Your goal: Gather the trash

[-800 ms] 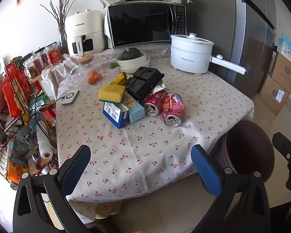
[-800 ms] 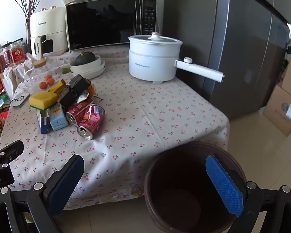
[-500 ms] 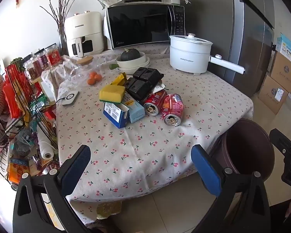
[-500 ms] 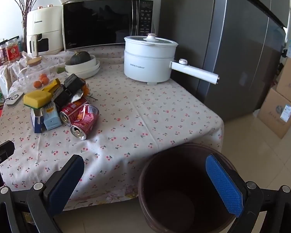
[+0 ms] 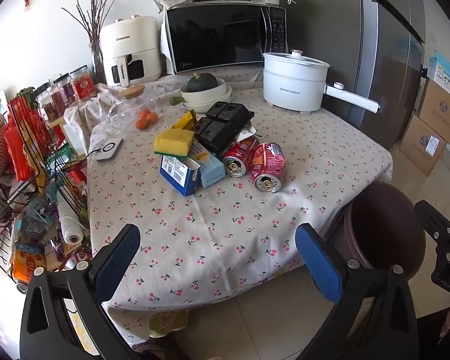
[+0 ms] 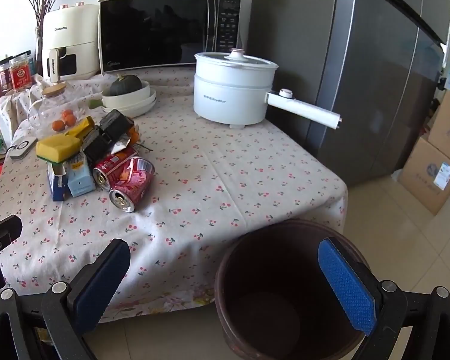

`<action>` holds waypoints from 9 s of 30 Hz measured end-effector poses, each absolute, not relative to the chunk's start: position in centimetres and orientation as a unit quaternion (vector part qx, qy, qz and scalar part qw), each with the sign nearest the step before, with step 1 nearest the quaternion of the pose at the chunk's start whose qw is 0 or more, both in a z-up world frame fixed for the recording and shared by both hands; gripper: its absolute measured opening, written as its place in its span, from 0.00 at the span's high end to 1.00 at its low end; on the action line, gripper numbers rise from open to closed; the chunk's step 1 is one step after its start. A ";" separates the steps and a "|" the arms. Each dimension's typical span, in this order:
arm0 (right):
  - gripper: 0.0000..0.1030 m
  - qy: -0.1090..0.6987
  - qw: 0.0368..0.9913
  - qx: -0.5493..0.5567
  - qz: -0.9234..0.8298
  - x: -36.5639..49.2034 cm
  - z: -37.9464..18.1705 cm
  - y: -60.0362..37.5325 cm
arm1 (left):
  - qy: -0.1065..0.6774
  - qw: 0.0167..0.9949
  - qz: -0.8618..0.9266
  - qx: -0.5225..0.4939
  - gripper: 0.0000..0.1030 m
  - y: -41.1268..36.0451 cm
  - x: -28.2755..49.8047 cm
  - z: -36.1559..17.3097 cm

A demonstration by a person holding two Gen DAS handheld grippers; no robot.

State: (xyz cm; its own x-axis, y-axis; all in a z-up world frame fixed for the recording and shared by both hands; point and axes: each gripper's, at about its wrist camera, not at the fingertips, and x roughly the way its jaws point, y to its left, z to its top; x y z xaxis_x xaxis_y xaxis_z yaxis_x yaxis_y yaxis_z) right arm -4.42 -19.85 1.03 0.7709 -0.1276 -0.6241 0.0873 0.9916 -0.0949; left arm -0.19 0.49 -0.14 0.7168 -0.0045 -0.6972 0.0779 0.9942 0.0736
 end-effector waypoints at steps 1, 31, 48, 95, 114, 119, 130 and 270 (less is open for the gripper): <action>0.00 0.333 0.941 -0.030 -0.058 -4.5 1.0 -19.7 | 0.375 0.925 -0.022 0.049 0.00 0.5 -0.2 -0.1; 0.00 0.337 0.939 -0.033 -0.059 -4.4 0.6 -19.4 | 0.373 0.926 -0.022 0.051 0.00 0.4 -0.2 0.0; 0.00 0.336 0.939 -0.033 -0.060 -4.4 0.5 -19.6 | 0.372 0.926 -0.021 0.052 0.00 0.4 -0.4 0.0; 0.00 0.449 0.893 0.018 -0.008 7.0 -0.3 -22.8 | 0.469 0.883 -0.012 -0.009 0.06 7.2 16.4 -2.6; 0.00 0.485 0.874 0.022 -0.006 13.3 -3.1 -21.3 | 0.511 0.858 0.027 0.046 0.32 7.1 26.6 -8.1; 0.00 0.494 0.869 0.028 -0.003 14.4 -4.0 -20.3 | 0.506 0.862 0.025 -0.007 0.38 8.4 25.8 -7.4; 0.00 0.513 0.858 0.028 0.021 16.5 -6.3 -15.8 | 0.475 0.880 0.005 -0.015 0.39 11.1 21.5 -3.9; 0.20 0.514 0.856 0.050 0.012 7.7 -3.5 -27.8 | 0.501 0.865 -0.005 -0.011 0.11 5.9 16.4 -4.3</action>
